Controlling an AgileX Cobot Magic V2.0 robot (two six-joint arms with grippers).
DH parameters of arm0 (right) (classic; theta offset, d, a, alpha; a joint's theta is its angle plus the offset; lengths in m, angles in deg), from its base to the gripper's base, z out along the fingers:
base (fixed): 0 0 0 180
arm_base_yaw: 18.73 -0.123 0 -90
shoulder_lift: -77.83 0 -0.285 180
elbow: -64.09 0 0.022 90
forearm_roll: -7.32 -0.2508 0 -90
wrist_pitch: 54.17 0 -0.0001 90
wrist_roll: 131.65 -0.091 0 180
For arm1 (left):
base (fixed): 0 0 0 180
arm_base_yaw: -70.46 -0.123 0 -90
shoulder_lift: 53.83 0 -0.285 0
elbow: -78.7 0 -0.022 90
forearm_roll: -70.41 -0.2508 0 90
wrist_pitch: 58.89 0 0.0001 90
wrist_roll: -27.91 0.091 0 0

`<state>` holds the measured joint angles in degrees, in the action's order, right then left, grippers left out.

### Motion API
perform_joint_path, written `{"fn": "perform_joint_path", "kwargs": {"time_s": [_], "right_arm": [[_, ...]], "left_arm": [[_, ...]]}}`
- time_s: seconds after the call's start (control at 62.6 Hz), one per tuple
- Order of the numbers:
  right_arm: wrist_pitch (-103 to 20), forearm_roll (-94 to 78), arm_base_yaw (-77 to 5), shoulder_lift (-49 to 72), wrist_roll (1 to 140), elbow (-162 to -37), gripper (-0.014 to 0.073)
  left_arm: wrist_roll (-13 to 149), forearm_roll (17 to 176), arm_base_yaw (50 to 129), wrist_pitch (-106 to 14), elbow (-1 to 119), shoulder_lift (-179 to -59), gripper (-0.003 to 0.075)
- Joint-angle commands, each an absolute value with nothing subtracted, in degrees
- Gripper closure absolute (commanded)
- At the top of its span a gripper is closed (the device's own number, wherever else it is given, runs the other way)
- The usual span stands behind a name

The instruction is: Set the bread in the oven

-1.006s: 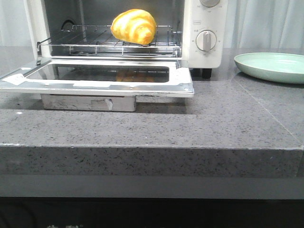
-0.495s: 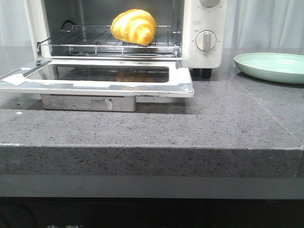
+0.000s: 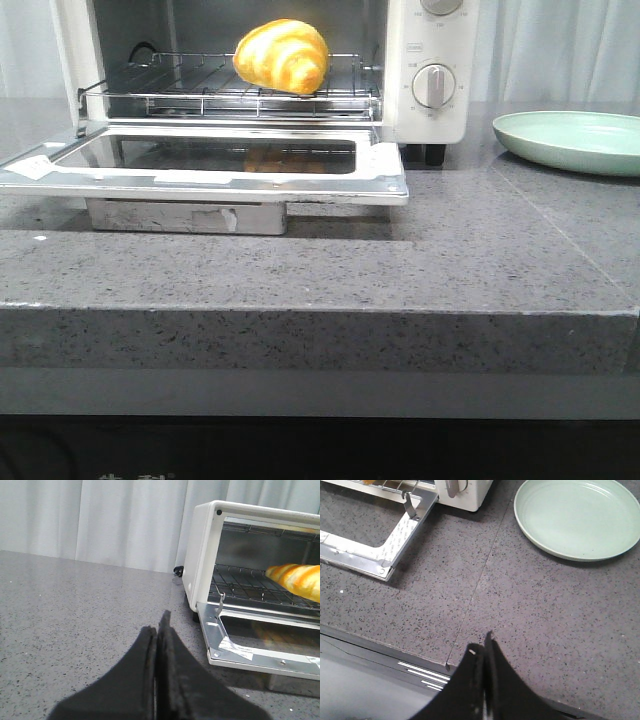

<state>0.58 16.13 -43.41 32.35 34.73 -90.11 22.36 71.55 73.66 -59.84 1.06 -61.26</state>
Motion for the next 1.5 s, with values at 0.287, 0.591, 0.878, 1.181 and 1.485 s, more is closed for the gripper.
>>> {"fn": "perform_joint_path", "kwargs": {"time_s": [0.287,0.591,0.878,1.181,1.485], "right_arm": [[-12.5,13.4,-31.5,41.2,35.2,-82.1,0.0662],[-34.6,11.6,-21.4,60.1,35.2,-57.3,0.0662],[-47.3,11.3,-19.8,70.8,35.2,-41.7,0.0662],[-55.1,11.3,-18.7,71.8,35.2,-37.0,0.0662],[-54.7,11.3,-18.7,71.8,35.2,-37.0,0.0662]], "left_arm": [[22.5,72.2,73.7,-64.8,-0.2,-60.1,0.0738],[22.5,72.2,73.7,-64.8,-0.2,-60.1,0.0738],[22.5,72.2,73.7,-64.4,-0.2,-60.1,0.0738],[22.5,72.2,73.7,-64.4,-0.2,-60.1,0.0738],[22.5,72.2,73.7,-64.4,-0.2,-60.1,0.0738]]}}
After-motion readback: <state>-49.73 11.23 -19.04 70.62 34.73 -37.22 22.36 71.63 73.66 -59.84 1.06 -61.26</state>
